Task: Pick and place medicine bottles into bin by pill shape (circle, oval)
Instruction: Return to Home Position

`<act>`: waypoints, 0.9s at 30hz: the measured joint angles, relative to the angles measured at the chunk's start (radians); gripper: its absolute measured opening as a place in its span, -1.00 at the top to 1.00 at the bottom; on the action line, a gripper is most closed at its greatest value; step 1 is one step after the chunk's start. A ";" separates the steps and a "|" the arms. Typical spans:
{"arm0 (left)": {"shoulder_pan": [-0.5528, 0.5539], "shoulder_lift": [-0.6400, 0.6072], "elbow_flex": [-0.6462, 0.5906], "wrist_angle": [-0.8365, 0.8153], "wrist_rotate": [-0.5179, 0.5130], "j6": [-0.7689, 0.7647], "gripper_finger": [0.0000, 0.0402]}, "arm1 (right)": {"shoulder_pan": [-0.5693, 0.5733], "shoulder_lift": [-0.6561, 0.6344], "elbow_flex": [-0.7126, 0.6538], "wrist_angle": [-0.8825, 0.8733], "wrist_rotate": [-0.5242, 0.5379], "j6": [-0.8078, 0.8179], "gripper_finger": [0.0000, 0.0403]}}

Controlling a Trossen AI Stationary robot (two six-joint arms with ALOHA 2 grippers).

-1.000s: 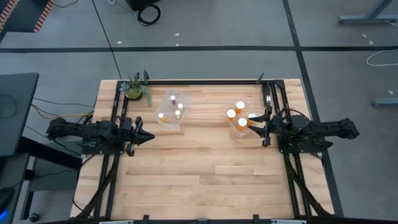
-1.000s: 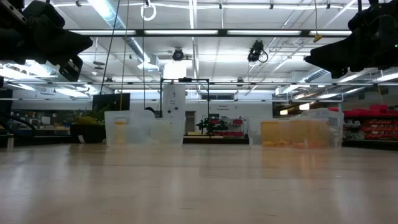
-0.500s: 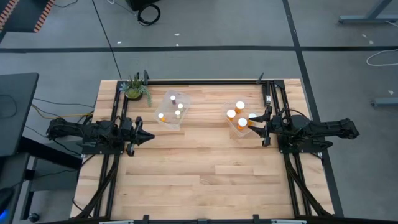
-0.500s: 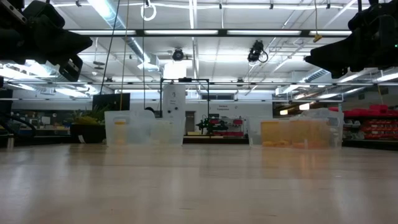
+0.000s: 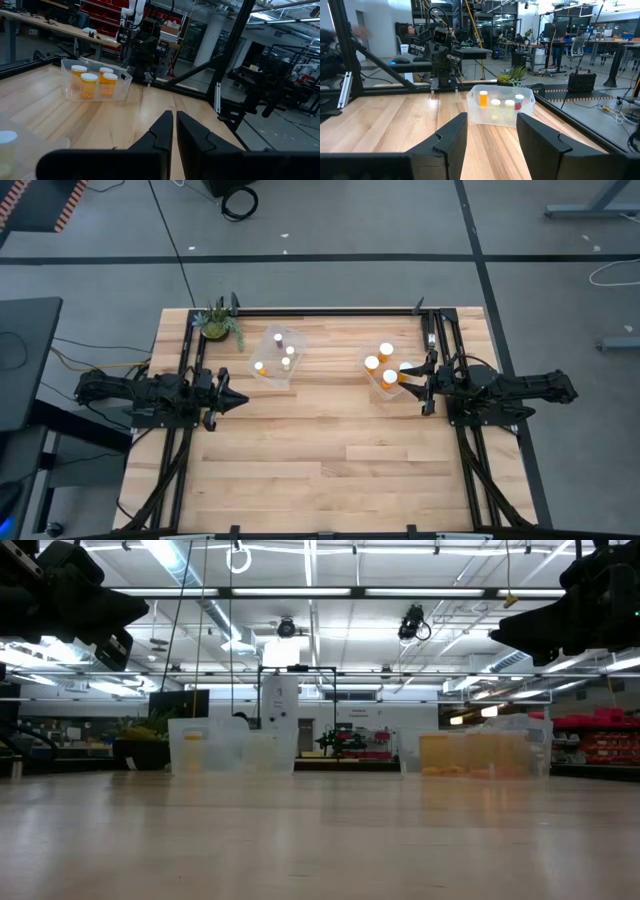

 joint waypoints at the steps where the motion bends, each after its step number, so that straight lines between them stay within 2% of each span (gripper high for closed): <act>1: 0.000 0.000 0.000 0.000 0.000 0.000 0.86 | 0.000 0.000 0.000 0.000 0.000 0.000 0.12; 17: 0.000 0.000 0.000 0.000 0.000 -0.001 0.82 | 0.000 0.000 0.000 0.000 0.000 0.000 0.12; 27: 0.000 0.000 0.000 0.000 0.000 0.000 0.88 | 0.000 0.000 0.000 0.000 0.000 0.000 0.12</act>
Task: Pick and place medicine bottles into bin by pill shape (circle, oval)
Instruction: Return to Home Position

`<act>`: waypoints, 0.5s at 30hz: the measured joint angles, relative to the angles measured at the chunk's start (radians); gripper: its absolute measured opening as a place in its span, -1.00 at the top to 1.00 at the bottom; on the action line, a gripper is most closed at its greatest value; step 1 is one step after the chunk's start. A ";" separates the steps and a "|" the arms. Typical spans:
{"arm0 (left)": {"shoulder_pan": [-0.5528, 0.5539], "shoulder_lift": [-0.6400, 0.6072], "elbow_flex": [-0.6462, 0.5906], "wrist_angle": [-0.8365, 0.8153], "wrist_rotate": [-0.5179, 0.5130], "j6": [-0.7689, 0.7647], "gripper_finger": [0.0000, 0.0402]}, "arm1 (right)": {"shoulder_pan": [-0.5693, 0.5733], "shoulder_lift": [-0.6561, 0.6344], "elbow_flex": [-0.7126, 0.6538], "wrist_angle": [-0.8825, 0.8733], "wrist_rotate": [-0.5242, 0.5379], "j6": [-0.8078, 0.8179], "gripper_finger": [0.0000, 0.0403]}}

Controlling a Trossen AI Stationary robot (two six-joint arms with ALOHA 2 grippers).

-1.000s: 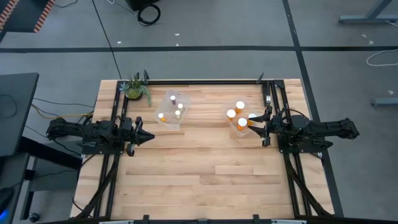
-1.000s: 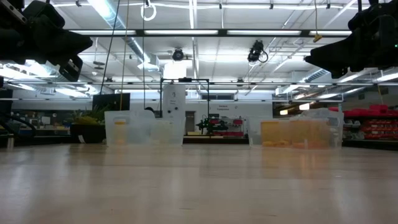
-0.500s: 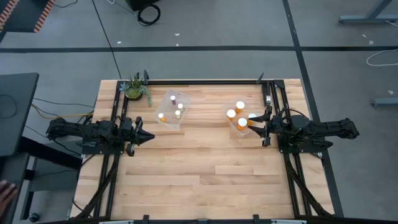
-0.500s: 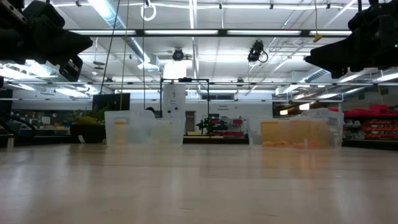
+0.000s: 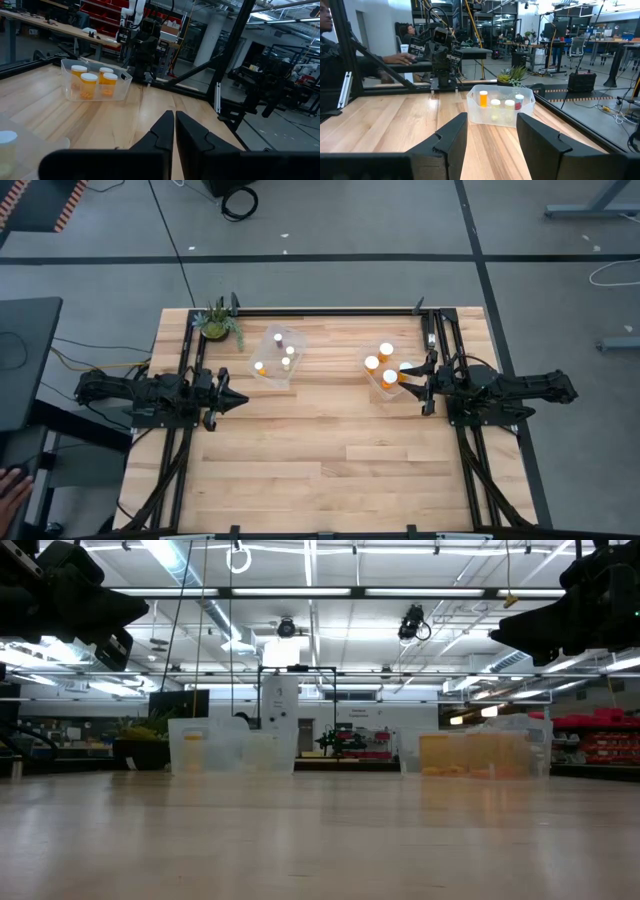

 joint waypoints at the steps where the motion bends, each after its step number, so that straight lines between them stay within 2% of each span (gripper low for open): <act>1: 0.000 0.000 0.000 0.000 0.000 0.000 0.88 | 0.000 0.000 0.000 0.000 0.000 0.000 0.12; 9: 0.000 0.000 0.000 0.000 0.000 0.000 0.82 | 0.000 0.000 0.000 0.000 0.000 0.000 0.12; 15: 0.000 0.000 0.000 0.000 0.000 0.000 0.85 | 0.000 0.000 0.000 0.000 0.000 0.000 0.12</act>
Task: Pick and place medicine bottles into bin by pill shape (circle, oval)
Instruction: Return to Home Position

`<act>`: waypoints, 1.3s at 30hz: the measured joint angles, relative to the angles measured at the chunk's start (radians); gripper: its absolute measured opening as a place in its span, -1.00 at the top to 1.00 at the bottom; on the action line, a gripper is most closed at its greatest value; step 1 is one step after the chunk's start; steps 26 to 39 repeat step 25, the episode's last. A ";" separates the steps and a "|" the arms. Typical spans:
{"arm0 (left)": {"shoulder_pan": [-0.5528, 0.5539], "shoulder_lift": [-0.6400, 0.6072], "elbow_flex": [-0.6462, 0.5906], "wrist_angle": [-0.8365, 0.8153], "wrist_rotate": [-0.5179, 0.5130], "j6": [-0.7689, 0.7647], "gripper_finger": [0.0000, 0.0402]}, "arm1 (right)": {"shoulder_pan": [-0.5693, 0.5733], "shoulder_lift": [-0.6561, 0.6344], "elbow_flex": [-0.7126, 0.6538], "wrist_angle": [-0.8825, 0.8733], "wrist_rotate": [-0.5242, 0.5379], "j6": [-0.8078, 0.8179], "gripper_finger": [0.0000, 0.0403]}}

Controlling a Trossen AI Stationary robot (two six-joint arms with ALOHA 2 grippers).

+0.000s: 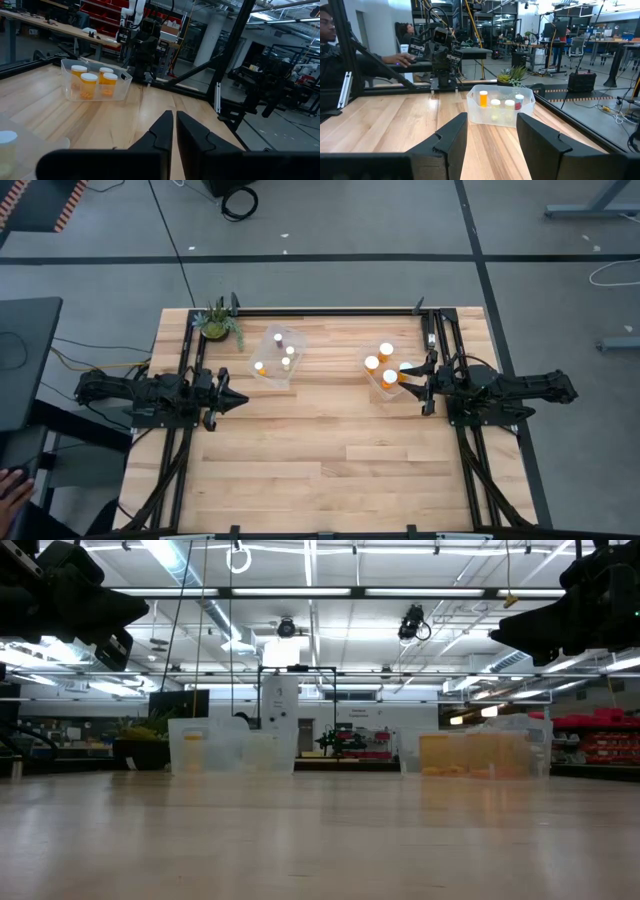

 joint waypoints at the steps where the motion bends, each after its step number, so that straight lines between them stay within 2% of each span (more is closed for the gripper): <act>1: 0.000 0.000 0.000 0.000 0.000 0.000 0.86 | 0.000 0.000 0.000 0.000 0.000 0.000 0.12; 17: 0.000 0.000 0.000 0.000 0.000 0.000 0.82 | 0.000 0.000 0.000 0.000 0.000 0.000 0.12; 39: 0.000 0.000 0.000 0.000 0.000 0.000 0.88 | 0.000 0.000 0.000 0.000 0.000 0.000 0.12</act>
